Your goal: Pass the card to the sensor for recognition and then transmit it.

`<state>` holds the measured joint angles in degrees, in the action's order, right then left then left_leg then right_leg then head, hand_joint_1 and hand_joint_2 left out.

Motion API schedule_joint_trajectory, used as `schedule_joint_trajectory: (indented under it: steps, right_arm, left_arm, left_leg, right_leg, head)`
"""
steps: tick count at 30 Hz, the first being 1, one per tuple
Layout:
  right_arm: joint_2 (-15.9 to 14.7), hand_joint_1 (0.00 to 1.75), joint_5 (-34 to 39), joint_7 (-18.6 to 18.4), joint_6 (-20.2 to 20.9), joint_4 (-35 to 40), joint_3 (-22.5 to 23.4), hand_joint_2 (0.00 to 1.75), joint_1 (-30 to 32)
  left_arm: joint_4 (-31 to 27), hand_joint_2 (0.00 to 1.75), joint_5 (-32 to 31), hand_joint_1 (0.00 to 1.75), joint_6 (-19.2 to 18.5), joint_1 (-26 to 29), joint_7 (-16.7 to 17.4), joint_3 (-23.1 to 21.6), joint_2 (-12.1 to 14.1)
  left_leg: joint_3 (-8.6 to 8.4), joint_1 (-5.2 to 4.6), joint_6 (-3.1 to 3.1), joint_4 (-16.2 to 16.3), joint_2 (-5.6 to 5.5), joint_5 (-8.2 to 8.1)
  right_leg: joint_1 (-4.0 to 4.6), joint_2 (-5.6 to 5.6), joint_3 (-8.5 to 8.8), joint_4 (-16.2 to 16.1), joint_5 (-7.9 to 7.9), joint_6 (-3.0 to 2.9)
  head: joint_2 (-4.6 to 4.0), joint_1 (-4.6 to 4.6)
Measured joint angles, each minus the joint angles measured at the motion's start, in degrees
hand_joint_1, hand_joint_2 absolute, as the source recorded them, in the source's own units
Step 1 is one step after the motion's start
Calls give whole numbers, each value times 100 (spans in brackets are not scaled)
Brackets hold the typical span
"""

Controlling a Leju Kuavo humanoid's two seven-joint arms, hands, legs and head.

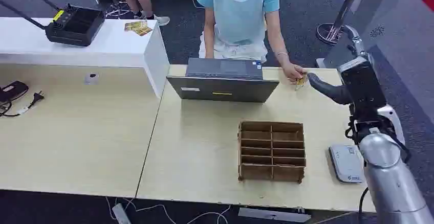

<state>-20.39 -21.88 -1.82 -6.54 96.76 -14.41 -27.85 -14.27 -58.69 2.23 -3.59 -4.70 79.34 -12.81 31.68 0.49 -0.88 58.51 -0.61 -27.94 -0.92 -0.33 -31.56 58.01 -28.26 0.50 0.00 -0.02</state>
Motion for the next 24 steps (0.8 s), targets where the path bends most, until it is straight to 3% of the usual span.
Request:
schedule_joint_trajectory:
  steps: [4, 12, 24]
  right_arm:
    - [2, 0, -551, -249, -94, -221, -205, 175, -488]
    - [39, 0, -2383, -765, -492, -807, -525, 175, -1314]
    - [219, 0, -3735, -835, -667, -2413, -715, 175, -2124]
  left_arm:
    - [-2, 0, -66, 0, -11, -10, 17, -42, 4]
    - [0, 0, -291, 0, -48, -56, 114, -225, 35]
    - [0, 0, -516, 0, -105, -76, 188, -503, 90]
  left_leg:
    - [0, 0, 3, 0, -1, 2]
    - [2, 0, 2, 0, -2, 3]
    - [4, 0, 6, 1, -5, 9]
  right_leg:
    - [0, -1, 0, 0, 1, 1]
    - [0, -2, 0, 0, 5, 5]
    - [0, -6, 0, 1, 11, 6]
  head:
    - [0, 0]
    - [0, 0]
    - [0, 0]
